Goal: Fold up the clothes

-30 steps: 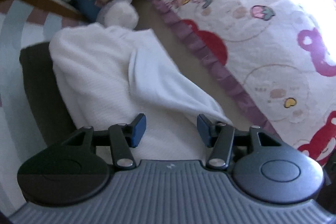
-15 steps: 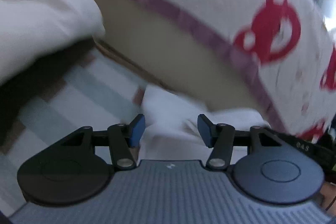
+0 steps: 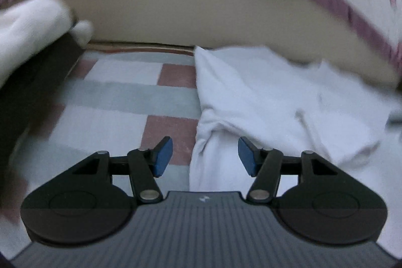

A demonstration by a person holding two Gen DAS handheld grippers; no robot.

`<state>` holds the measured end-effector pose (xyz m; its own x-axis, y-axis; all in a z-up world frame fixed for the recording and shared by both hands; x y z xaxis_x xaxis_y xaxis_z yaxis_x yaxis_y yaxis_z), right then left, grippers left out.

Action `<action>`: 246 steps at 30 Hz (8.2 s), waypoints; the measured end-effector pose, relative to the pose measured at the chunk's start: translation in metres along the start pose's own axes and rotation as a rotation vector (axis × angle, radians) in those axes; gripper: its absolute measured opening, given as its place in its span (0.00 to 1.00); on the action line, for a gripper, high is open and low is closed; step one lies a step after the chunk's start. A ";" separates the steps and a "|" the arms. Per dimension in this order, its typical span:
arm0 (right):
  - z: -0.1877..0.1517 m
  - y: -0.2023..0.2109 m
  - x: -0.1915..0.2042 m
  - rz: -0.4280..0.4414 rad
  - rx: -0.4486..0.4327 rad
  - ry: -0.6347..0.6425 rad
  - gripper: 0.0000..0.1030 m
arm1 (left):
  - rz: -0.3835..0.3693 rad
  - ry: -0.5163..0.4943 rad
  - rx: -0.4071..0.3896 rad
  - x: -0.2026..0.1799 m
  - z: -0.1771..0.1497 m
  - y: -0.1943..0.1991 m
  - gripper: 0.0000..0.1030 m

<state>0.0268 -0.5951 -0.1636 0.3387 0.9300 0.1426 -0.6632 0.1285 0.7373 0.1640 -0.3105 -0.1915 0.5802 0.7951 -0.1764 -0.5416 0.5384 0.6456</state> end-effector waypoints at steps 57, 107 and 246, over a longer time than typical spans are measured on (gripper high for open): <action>0.013 -0.106 -0.132 0.135 0.154 -0.277 0.42 | 0.256 0.152 -0.008 0.008 0.047 0.040 0.80; 0.034 -0.121 -0.170 -0.087 -0.054 -0.147 0.09 | 0.359 -0.142 0.116 0.022 0.110 -0.167 0.45; -0.017 -0.052 -0.206 -0.064 0.119 -0.430 0.49 | 0.134 0.065 0.039 -0.175 0.053 -0.088 0.28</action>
<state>-0.0201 -0.7875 -0.2426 0.6395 0.6909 0.3372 -0.5592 0.1169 0.8208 0.1427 -0.5118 -0.1780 0.4630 0.8762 -0.1339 -0.5866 0.4162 0.6948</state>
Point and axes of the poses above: each gripper's, at about its wrist camera, not at the fingertips, and y roughly against the way its jaws point, x to its left, z to its top, the point moved 9 cm from there along -y, roughly the way its jaws point, and after that the axes turned 8 degrees about -z, right-handed, at the moved point
